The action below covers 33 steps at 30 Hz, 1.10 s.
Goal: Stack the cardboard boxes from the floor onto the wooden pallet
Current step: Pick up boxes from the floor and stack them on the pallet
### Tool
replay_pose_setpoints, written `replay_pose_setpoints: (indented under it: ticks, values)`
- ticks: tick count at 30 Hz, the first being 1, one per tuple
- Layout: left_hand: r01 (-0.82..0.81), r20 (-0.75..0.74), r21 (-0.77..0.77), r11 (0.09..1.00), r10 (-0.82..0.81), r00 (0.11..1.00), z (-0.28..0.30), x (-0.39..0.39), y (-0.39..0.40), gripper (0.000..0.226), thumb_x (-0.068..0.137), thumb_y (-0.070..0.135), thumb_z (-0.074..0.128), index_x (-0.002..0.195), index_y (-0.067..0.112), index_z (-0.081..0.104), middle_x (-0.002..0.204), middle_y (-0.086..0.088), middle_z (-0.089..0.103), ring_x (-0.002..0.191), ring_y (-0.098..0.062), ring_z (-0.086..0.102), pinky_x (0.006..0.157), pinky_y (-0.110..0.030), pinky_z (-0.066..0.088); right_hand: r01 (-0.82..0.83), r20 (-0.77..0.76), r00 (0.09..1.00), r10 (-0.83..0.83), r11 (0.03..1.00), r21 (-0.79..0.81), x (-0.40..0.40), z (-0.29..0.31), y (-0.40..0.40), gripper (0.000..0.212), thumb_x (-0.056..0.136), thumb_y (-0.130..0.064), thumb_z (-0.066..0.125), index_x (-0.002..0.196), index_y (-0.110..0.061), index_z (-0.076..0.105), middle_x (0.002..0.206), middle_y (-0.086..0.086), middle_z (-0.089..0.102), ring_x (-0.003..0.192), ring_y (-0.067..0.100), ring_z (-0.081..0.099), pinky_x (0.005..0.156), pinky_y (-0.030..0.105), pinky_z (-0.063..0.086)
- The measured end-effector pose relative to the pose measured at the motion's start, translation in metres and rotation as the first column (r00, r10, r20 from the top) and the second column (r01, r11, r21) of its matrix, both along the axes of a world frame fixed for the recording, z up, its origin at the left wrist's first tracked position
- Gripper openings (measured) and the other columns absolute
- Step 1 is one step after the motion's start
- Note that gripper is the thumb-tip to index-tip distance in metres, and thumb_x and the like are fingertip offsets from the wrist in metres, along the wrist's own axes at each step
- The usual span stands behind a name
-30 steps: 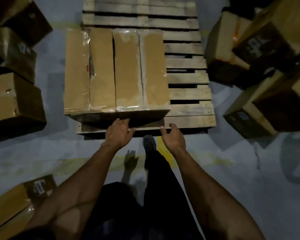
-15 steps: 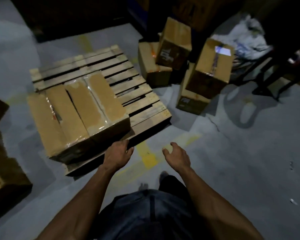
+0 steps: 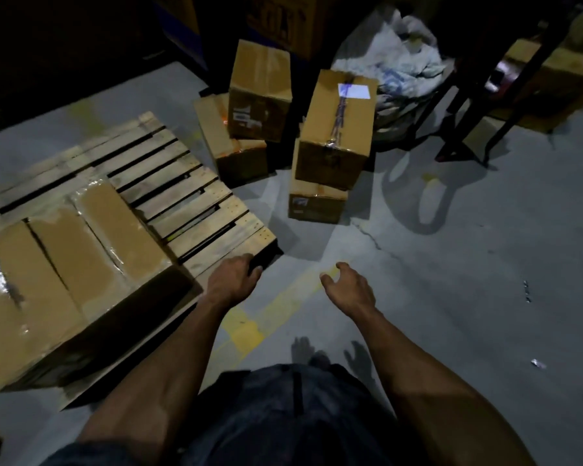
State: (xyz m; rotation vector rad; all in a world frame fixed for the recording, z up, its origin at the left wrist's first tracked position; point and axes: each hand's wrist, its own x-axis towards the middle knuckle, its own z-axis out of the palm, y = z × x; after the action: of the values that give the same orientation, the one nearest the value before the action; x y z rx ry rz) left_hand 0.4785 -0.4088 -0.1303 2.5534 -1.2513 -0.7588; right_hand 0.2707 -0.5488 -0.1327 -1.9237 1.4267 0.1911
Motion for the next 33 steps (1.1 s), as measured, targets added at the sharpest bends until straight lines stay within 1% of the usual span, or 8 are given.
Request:
replay_pose_setpoints:
  ticks: [6, 12, 19, 24, 26, 29, 31, 33]
  values:
    - [-0.024, 0.005, -0.034, 0.999, 0.024, 1.000, 0.019, -0.001, -0.116, 0.053, 0.103, 0.041, 0.047, 0.141, 0.004, 0.051, 0.135, -0.022, 0.060, 0.122, -0.038, 0.057, 0.094, -0.045, 0.049, 0.016, 0.006, 1.000, -0.016, 1.000, -0.006, -0.009, 0.022, -0.101, 0.065, 0.098, -0.051, 0.052, 0.152, -0.019, 0.039, 0.153, 0.010, 0.046, 0.138, 0.034, 0.044, 0.109, 0.041, 0.038]
    - [-0.033, -0.047, -0.026, 0.999, 0.032, 0.998, 0.002, 0.029, -0.226, 0.055, 0.104, 0.042, 0.046, 0.145, 0.005, 0.047, 0.140, -0.021, 0.057, 0.128, -0.037, 0.054, 0.102, -0.044, 0.046, 0.024, -0.011, 1.000, -0.024, 1.000, -0.012, 0.021, 0.017, -0.206, 0.066, 0.097, -0.052, 0.051, 0.153, -0.019, 0.038, 0.153, 0.010, 0.046, 0.138, 0.036, 0.044, 0.110, 0.043, 0.039]
    - [-0.020, -0.111, 0.020, 1.000, 0.022, 0.994, -0.033, 0.104, -0.385, 0.051, 0.104, 0.039, 0.046, 0.143, 0.005, 0.047, 0.142, -0.020, 0.056, 0.127, -0.037, 0.054, 0.101, -0.042, 0.045, 0.077, -0.033, 0.997, -0.077, 0.997, 0.002, 0.091, -0.004, -0.359, 0.065, 0.096, -0.055, 0.052, 0.150, -0.020, 0.041, 0.150, 0.010, 0.050, 0.135, 0.035, 0.047, 0.108, 0.043, 0.041]
    - [-0.058, -0.212, 0.015, 0.998, 0.060, 0.975, -0.017, 0.171, -0.497, 0.051, 0.106, 0.039, 0.043, 0.142, 0.002, 0.047, 0.143, -0.022, 0.054, 0.129, -0.037, 0.052, 0.100, -0.039, 0.042, 0.177, 0.034, 0.984, -0.178, 0.984, 0.023, 0.146, 0.007, -0.471, 0.068, 0.098, -0.054, 0.052, 0.153, -0.018, 0.037, 0.155, 0.010, 0.043, 0.140, 0.034, 0.042, 0.110, 0.043, 0.038]
    - [-0.202, -0.298, -0.017, 0.979, 0.188, 0.936, -0.009, 0.193, -0.537, 0.055, 0.106, 0.043, 0.044, 0.143, 0.003, 0.047, 0.143, -0.020, 0.054, 0.130, -0.037, 0.051, 0.101, -0.040, 0.042, 0.250, 0.098, 0.962, -0.255, 0.967, 0.056, 0.168, 0.013, -0.513, 0.070, 0.098, -0.054, 0.053, 0.154, -0.016, 0.035, 0.157, 0.011, 0.041, 0.141, 0.034, 0.040, 0.111, 0.043, 0.036]
    - [-0.432, -0.463, 0.000, 0.902, 0.382, 0.799, -0.011, 0.231, -0.592, 0.076, 0.098, 0.062, 0.046, 0.148, 0.004, 0.044, 0.145, -0.019, 0.052, 0.131, -0.039, 0.050, 0.109, -0.047, 0.041, 0.374, 0.186, 0.899, -0.398, 0.915, 0.151, 0.201, 0.011, -0.576, 0.074, 0.097, -0.053, 0.055, 0.156, -0.016, 0.031, 0.158, 0.011, 0.038, 0.142, 0.033, 0.039, 0.111, 0.040, 0.035]
    - [-0.534, -0.550, 0.000, 0.846, 0.446, 0.706, -0.047, 0.263, -0.623, 0.110, 0.072, 0.093, 0.044, 0.143, 0.009, 0.051, 0.138, -0.018, 0.058, 0.124, -0.040, 0.055, 0.107, -0.054, 0.044, 0.422, 0.213, 0.862, -0.459, 0.884, 0.199, 0.222, 0.001, -0.617, 0.076, 0.097, -0.053, 0.057, 0.157, -0.015, 0.029, 0.159, 0.011, 0.037, 0.143, 0.033, 0.037, 0.113, 0.041, 0.034]
    - [-0.608, -0.596, 0.046, 0.793, 0.510, 0.620, -0.104, 0.293, -0.650, 0.137, 0.042, 0.108, 0.042, 0.139, 0.013, 0.055, 0.135, -0.015, 0.061, 0.120, -0.038, 0.058, 0.106, -0.055, 0.046, 0.438, 0.218, 0.844, -0.489, 0.865, 0.246, 0.239, -0.016, -0.654, 0.079, 0.096, -0.053, 0.058, 0.157, -0.014, 0.027, 0.160, 0.011, 0.035, 0.144, 0.033, 0.036, 0.114, 0.042, 0.033]
